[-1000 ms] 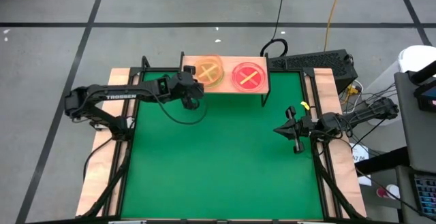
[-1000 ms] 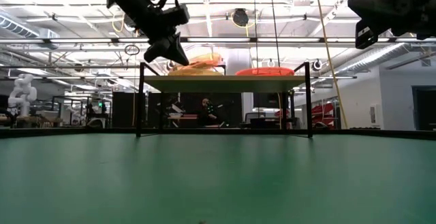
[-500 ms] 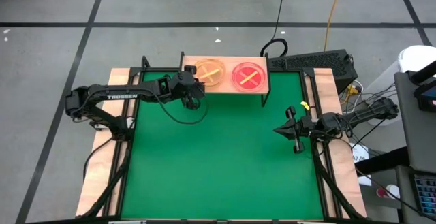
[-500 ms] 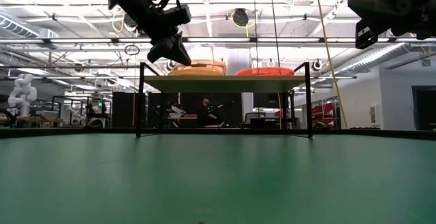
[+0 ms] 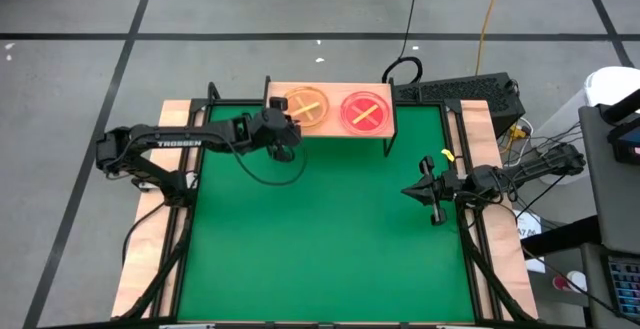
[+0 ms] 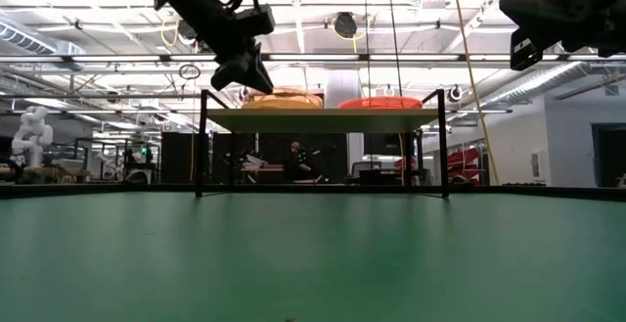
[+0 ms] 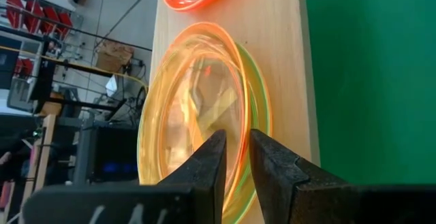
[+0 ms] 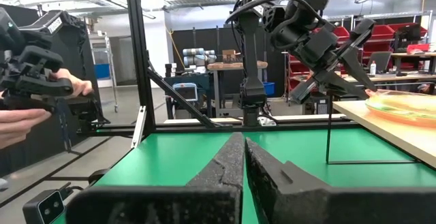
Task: Place and stack plates onto a shelf
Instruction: Stack the orange plate on top of the green plate on the shelf, then return to Home Position
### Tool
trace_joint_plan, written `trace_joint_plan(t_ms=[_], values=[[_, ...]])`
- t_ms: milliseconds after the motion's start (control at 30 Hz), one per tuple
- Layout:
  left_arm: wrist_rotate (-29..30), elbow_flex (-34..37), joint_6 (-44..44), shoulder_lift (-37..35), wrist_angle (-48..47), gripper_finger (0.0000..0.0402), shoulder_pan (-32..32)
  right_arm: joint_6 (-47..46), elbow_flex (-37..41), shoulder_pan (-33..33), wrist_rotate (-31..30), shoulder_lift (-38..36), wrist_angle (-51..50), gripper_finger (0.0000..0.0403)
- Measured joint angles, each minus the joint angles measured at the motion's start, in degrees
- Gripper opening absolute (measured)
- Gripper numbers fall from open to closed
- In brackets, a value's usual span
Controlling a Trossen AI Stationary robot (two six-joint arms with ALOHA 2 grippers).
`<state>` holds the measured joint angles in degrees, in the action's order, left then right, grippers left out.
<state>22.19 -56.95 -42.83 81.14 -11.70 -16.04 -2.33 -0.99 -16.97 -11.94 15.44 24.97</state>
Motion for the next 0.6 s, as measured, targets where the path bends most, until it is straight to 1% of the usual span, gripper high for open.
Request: trace_joint_plan(t_ms=[267, 433, 600], values=[[1.01, 0.0, 0.84, -0.09, -0.03, 0.0072, 1.2, -0.02, 0.0, 0.0, 0.02, 0.0, 0.0, 0.0], [0.94, 0.0, 3.46, -0.56, -0.16, 0.0072, 2.77, -0.01, 0.0, -0.01, 0.0, 0.0, 0.0, 0.0], [-0.65, -0.04, 5.77, -2.56, -0.19, 0.0072, 3.2, 0.0, 0.0, 0.0, 0.0, 0.0, 0.01, 0.0]])
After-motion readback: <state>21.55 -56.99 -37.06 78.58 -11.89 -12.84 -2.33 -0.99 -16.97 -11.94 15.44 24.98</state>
